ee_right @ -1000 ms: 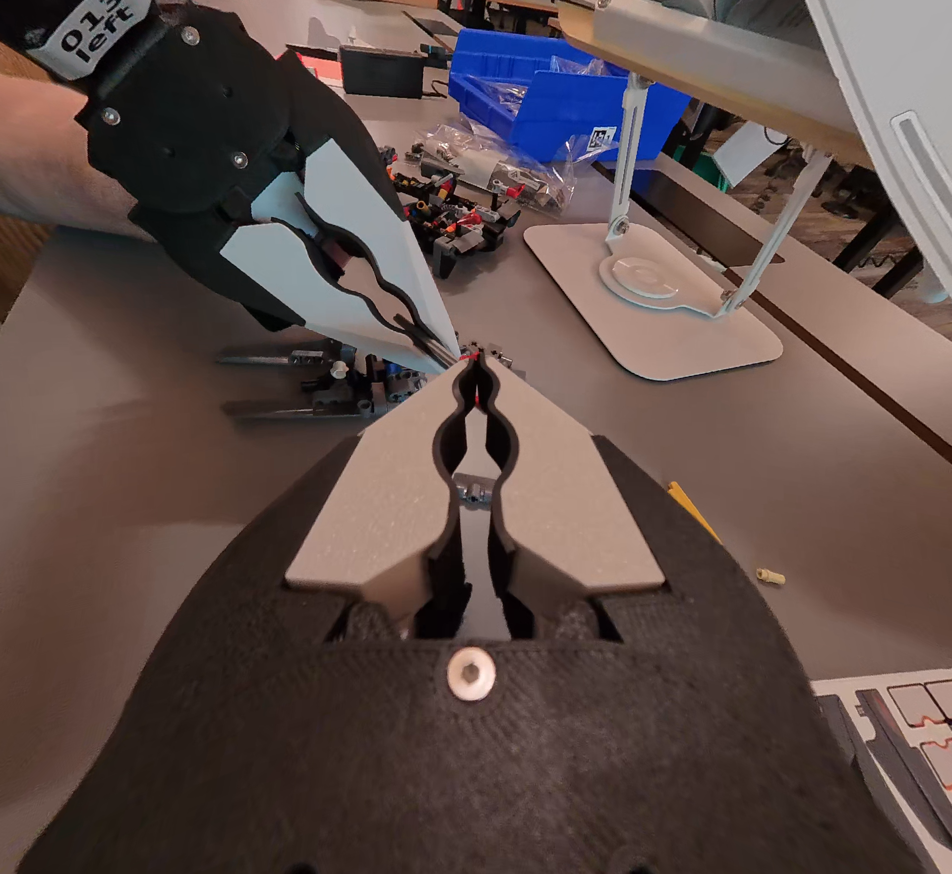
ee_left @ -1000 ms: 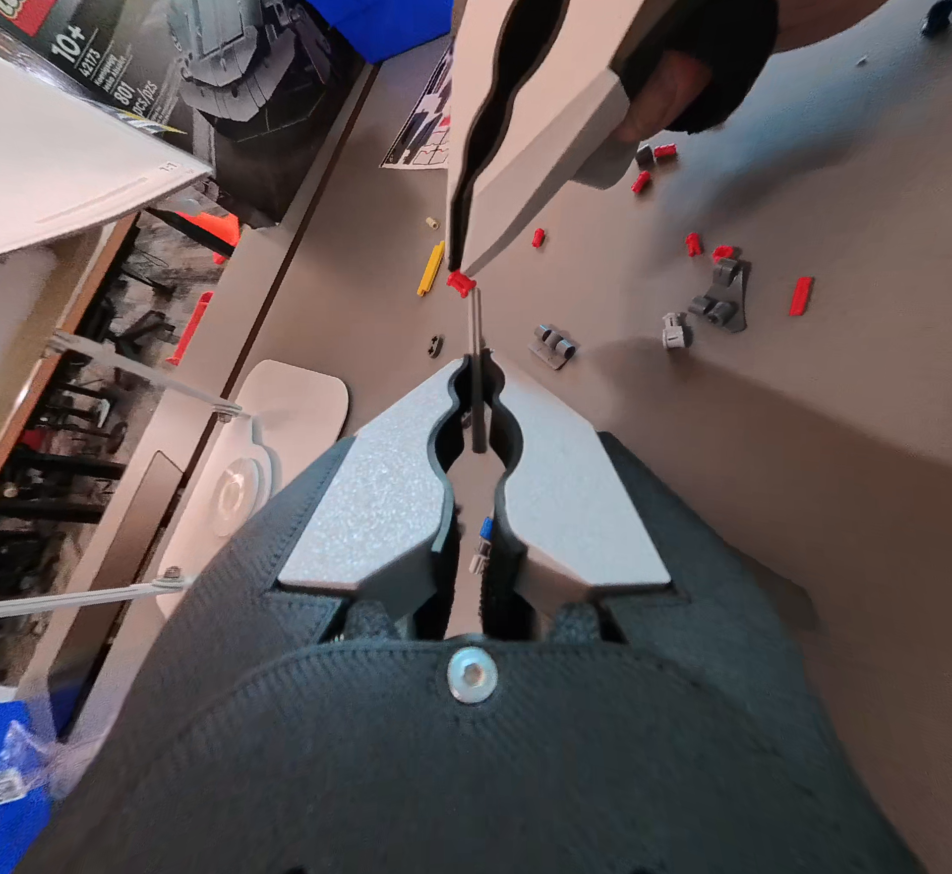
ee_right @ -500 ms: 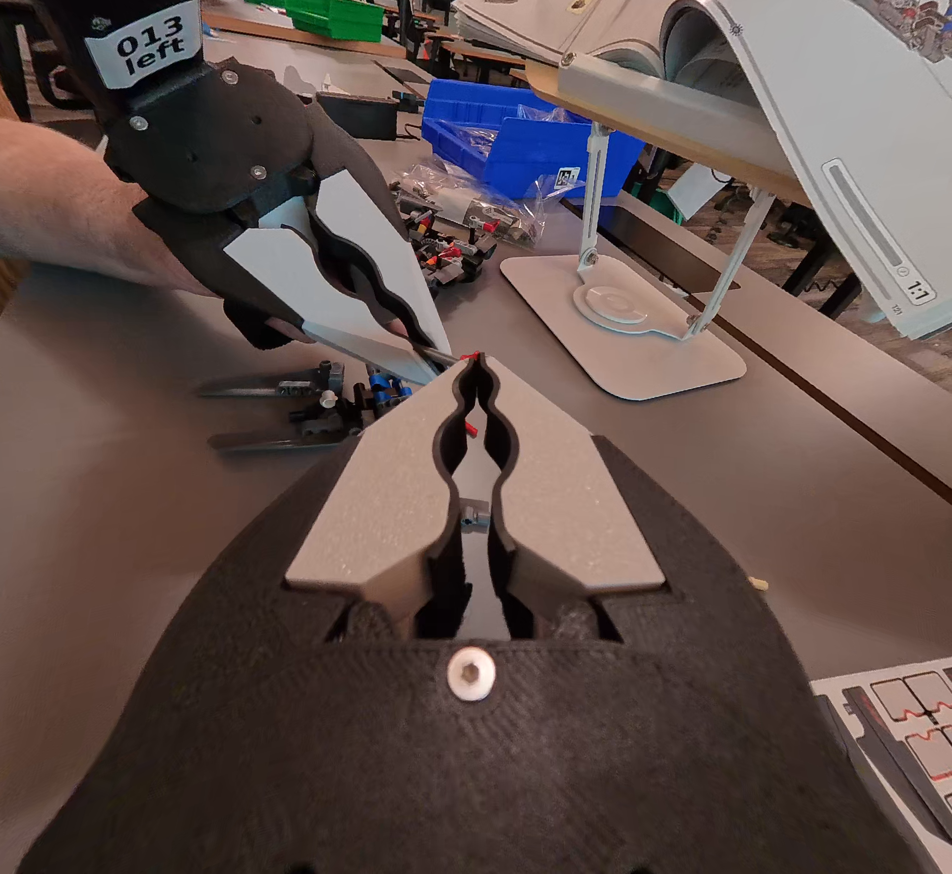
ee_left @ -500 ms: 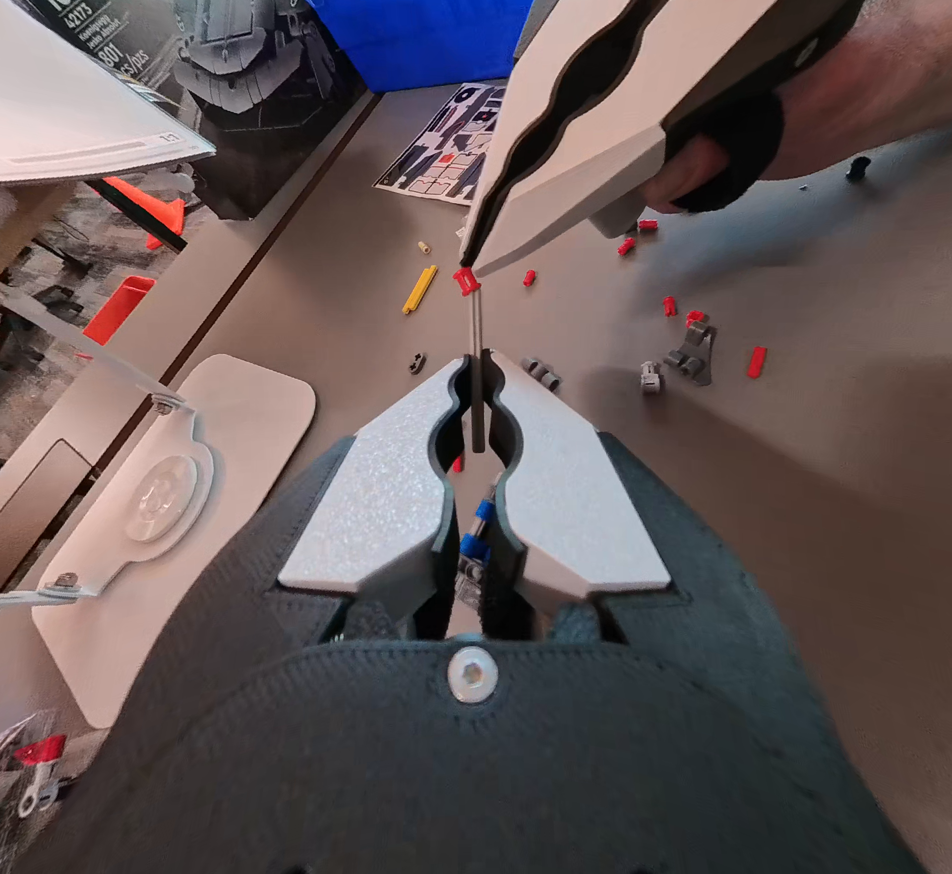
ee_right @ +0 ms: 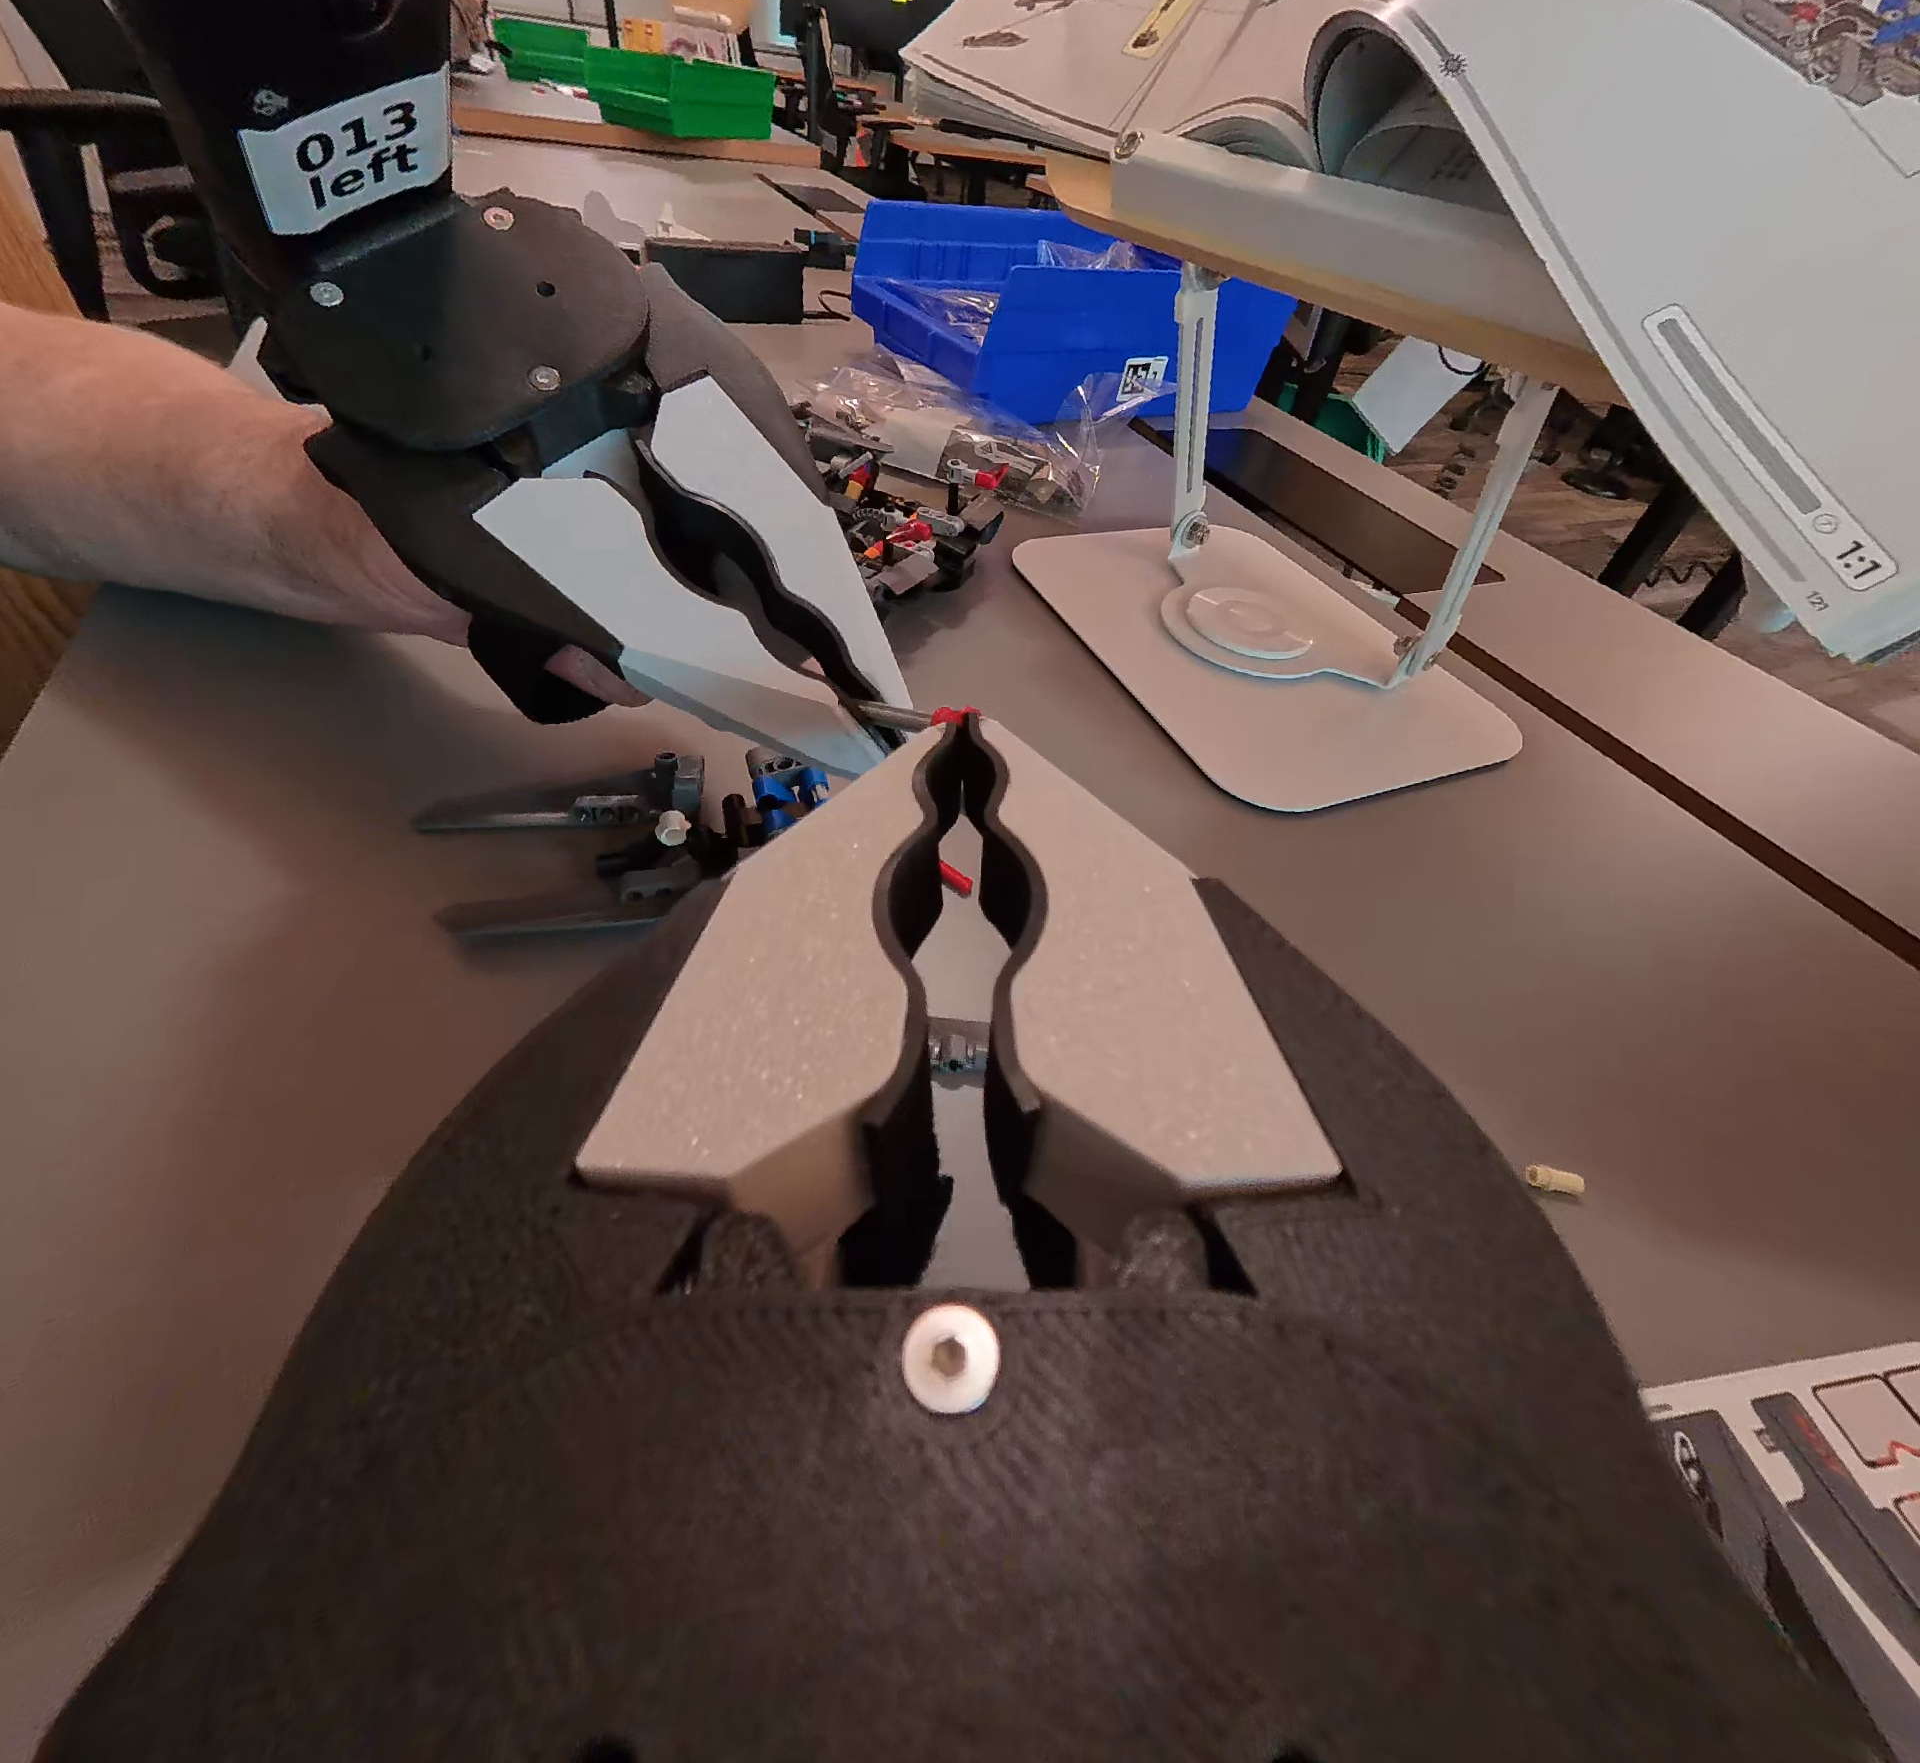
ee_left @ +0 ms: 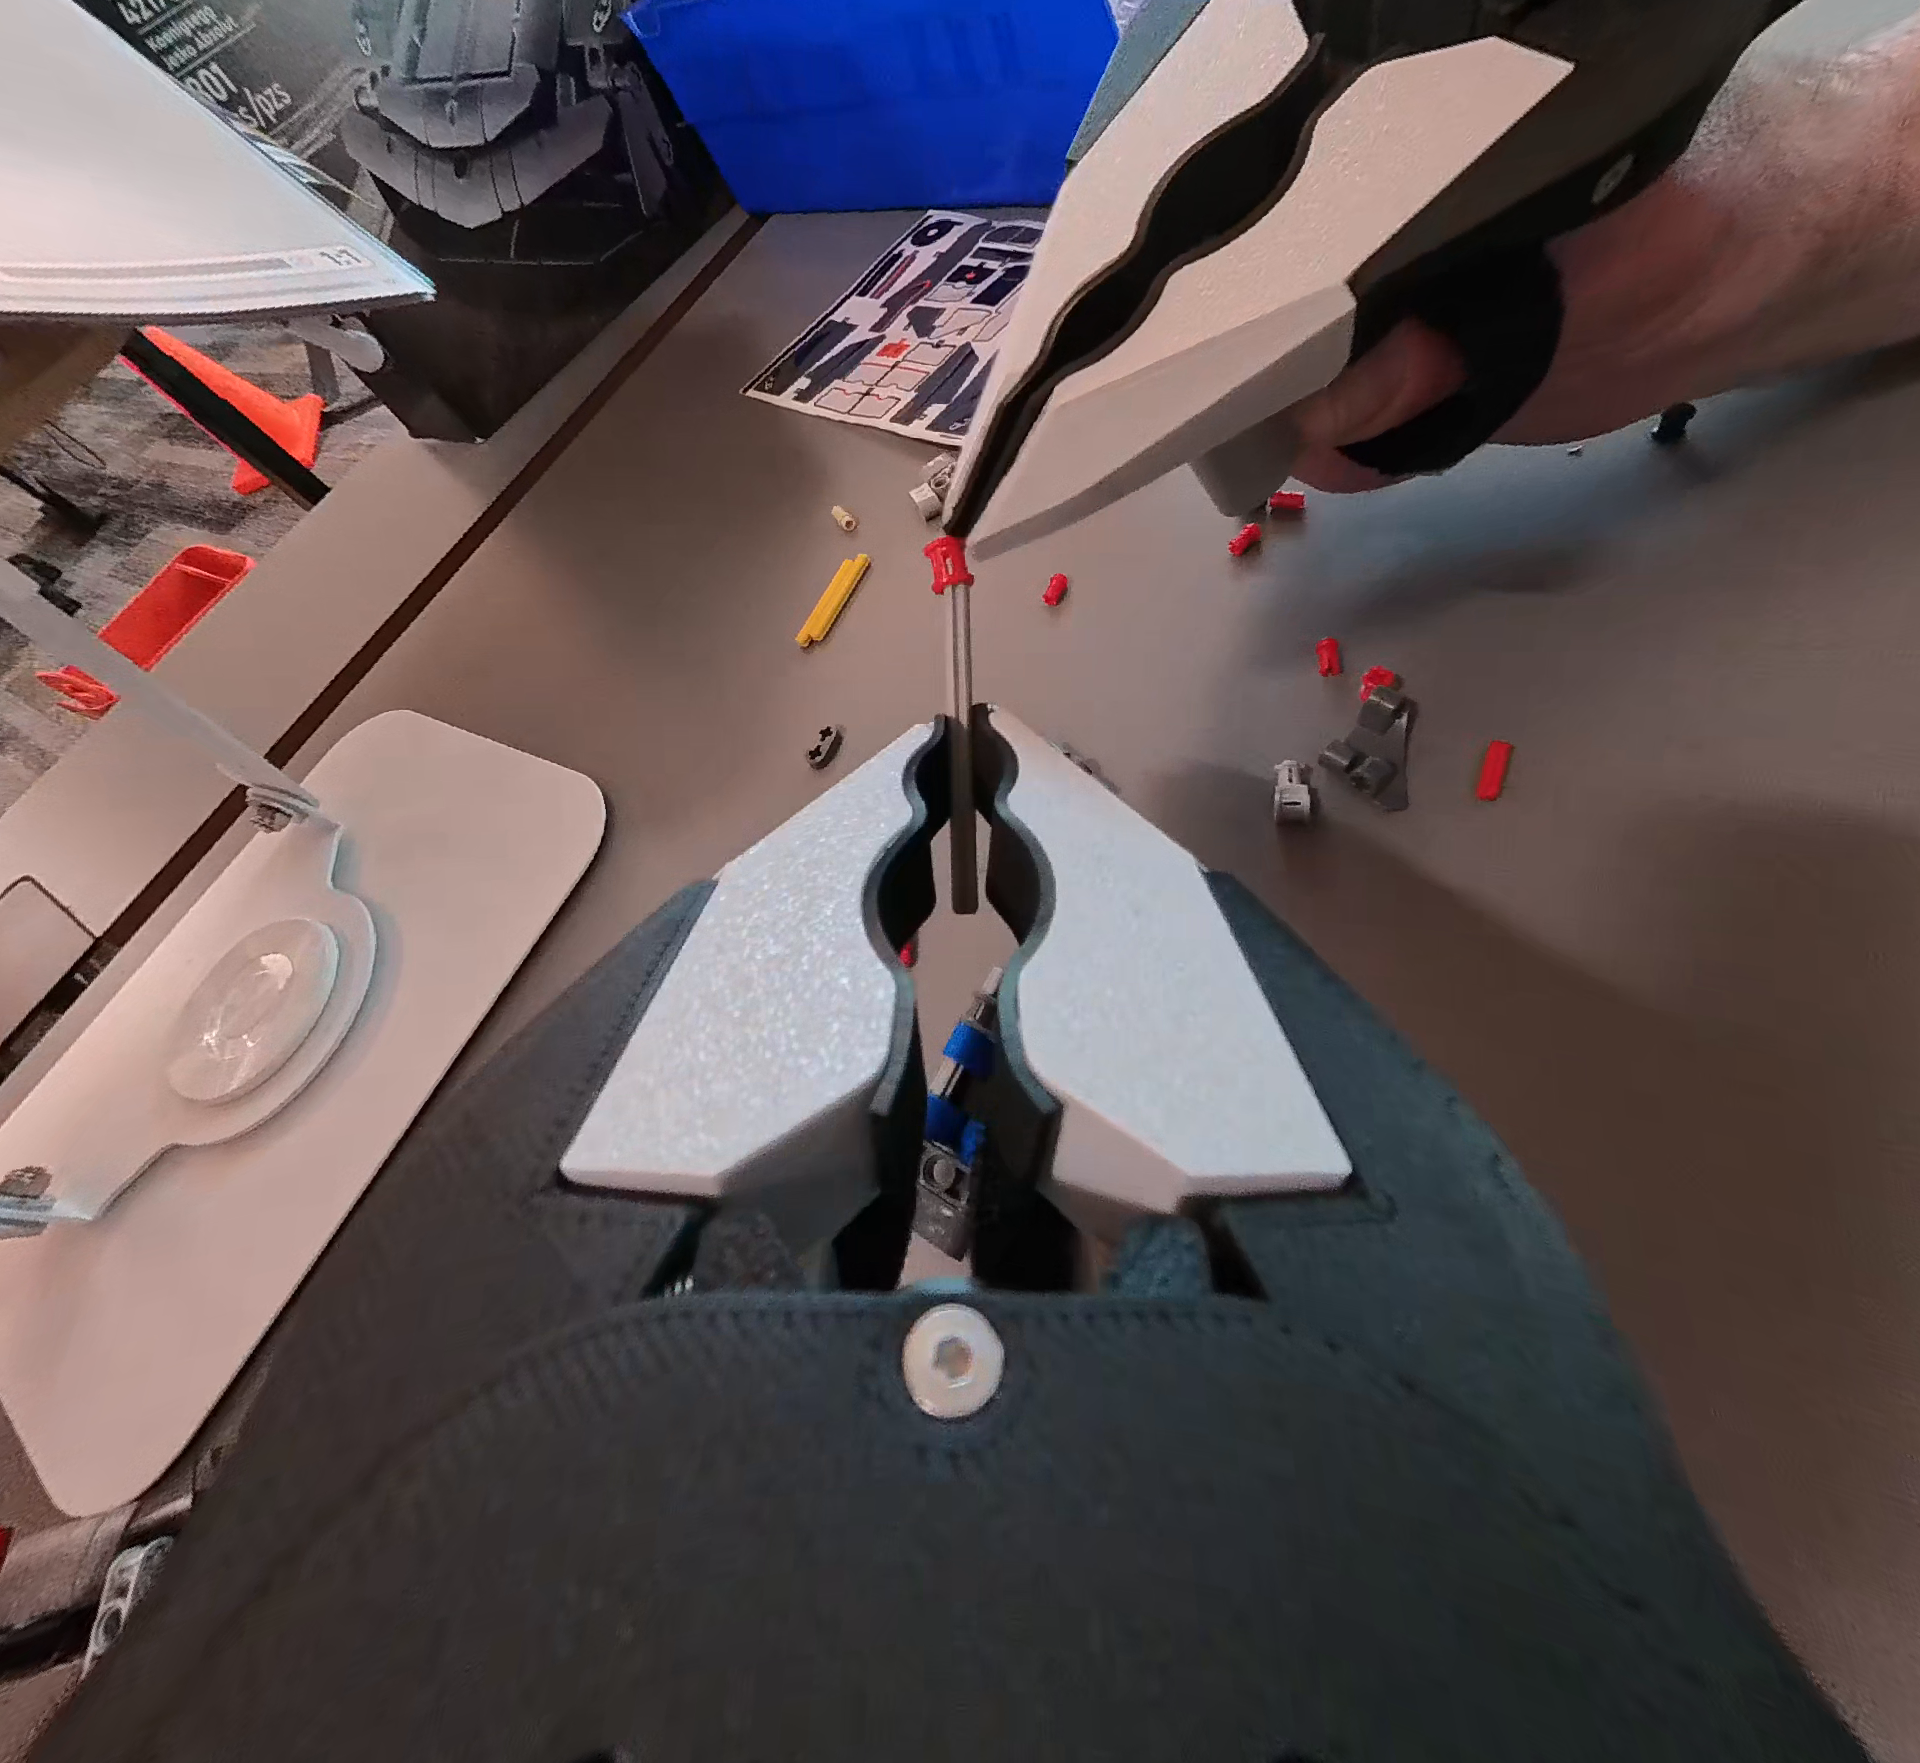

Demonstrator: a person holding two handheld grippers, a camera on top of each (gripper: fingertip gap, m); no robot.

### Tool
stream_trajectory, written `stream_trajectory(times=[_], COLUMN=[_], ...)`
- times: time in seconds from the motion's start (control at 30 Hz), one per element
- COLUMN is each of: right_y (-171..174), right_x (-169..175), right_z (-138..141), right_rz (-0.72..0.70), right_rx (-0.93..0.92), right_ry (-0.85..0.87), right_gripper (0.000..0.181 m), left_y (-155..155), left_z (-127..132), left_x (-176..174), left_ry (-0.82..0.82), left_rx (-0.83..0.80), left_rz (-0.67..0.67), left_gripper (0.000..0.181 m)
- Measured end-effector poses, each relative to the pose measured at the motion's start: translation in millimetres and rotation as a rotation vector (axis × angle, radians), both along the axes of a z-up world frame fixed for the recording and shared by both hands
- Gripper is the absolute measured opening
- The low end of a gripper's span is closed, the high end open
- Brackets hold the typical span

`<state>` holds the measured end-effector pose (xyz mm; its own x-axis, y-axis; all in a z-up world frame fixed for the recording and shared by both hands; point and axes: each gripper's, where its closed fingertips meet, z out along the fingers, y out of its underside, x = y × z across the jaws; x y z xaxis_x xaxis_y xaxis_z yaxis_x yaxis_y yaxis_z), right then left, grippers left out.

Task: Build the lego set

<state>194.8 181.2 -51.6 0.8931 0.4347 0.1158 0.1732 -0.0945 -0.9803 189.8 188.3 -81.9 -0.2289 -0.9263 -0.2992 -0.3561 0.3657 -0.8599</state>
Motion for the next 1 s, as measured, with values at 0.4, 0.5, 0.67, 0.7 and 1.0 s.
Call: stream_trajectory(times=[0.4,0.5,0.67,0.7,1.0], right_y=[-0.6,-1.0,-1.2,-1.2,-1.5], right_x=[-0.3,-1.5,-2.5,-2.4,-1.9], right_z=[0.7,0.6,0.4,0.4,-0.1], right_rz=[0.014,0.019,0.024,0.024,0.043], right_rx=[-0.001,0.0,0.0,-0.001,-0.024], right_ry=[0.03,0.027,0.025,0.027,0.068], right_gripper=[0.0,0.0,0.0,0.0,0.0], left_y=[0.3,0.8,1.1,1.2,1.6], left_z=[1.4,0.5,0.8,0.8,1.0], left_x=[0.2,0.3,0.3,0.3,0.2], left_ry=[-0.014,-0.009,-0.011,-0.012,-0.027], left_rx=[-0.02,-0.033,-0.032,-0.024,0.105], left_rz=[0.0,-0.002,-0.003,-0.002,0.002], left_gripper=[0.0,0.0,0.0,0.0,0.0])
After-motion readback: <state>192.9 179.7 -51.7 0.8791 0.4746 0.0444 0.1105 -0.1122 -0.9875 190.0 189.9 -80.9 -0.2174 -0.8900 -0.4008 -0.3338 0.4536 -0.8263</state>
